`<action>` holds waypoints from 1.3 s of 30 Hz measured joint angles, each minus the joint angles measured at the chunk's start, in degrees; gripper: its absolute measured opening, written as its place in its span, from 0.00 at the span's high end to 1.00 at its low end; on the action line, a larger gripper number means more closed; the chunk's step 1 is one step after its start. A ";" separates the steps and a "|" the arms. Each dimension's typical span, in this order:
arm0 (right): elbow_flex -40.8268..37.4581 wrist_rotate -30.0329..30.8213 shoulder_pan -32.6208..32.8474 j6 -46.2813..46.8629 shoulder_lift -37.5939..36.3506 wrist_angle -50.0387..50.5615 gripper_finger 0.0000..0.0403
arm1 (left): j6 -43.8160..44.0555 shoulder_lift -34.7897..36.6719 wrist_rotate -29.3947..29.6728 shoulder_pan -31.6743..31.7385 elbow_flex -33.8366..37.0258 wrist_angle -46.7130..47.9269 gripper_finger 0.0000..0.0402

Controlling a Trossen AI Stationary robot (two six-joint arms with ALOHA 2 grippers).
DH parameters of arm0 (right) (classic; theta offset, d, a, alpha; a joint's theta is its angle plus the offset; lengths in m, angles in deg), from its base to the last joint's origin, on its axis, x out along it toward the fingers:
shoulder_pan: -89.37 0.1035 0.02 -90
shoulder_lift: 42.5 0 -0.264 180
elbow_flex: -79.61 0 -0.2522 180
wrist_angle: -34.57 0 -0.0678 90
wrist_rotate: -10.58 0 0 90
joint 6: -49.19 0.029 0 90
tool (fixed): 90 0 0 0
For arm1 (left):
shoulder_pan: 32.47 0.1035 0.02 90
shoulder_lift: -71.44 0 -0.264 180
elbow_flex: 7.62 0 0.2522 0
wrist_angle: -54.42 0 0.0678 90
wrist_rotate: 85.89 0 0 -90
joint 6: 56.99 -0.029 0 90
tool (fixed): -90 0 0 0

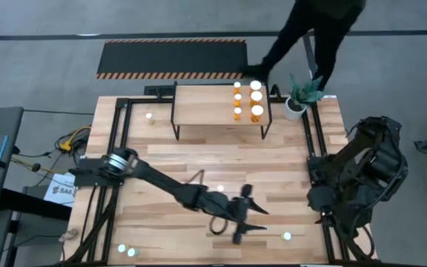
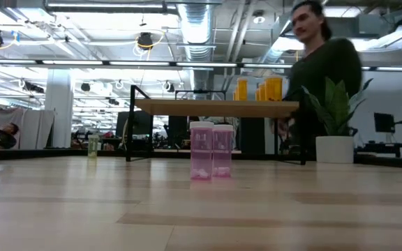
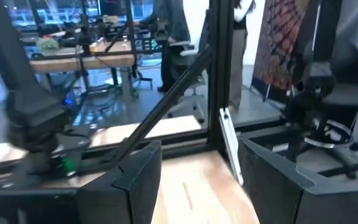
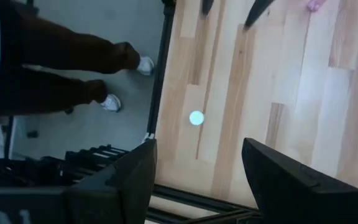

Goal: Pick and place medicine bottles onto shelf by color
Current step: Put the right small yellow pill bottle on the shelf

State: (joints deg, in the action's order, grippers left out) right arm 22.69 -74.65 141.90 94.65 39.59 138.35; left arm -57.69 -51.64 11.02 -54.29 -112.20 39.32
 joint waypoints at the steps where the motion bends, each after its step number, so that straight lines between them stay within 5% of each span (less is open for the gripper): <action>1: 0.00 -0.04 0.00 0.43 -0.32 -0.02 0.37 | 0.20 -2.35 -0.59 0.04 -2.90 -0.20 0.50; 7: 0.00 1.11 -0.01 2.10 -1.77 0.00 0.37 | -1.50 -15.85 -0.72 -0.27 -17.84 2.45 0.50; 12: 0.00 1.31 -0.11 1.69 -1.91 0.00 0.37 | 0.80 -23.11 -8.26 0.21 -26.26 3.83 0.50; 20: 0.00 1.51 -1.06 0.01 -1.91 0.00 0.37 | -1.74 -24.33 -6.21 2.11 -27.10 9.82 0.50; 24: 0.00 1.58 -2.19 -0.96 -1.91 0.00 0.37 | -2.94 -24.33 -10.14 3.27 -27.16 11.10 0.49; 34: 0.00 1.53 -5.20 -2.00 -1.91 -0.02 0.37 | -4.33 -25.20 -9.23 3.71 -33.25 11.61 0.24; 39: -0.02 1.51 -5.51 -2.11 -1.84 0.04 0.37 | -3.23 -31.58 -10.32 2.74 -39.38 11.65 0.20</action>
State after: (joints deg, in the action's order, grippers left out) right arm 22.67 -73.14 136.40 92.53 37.75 138.39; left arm -60.92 -83.22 0.70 -51.55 -151.58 50.98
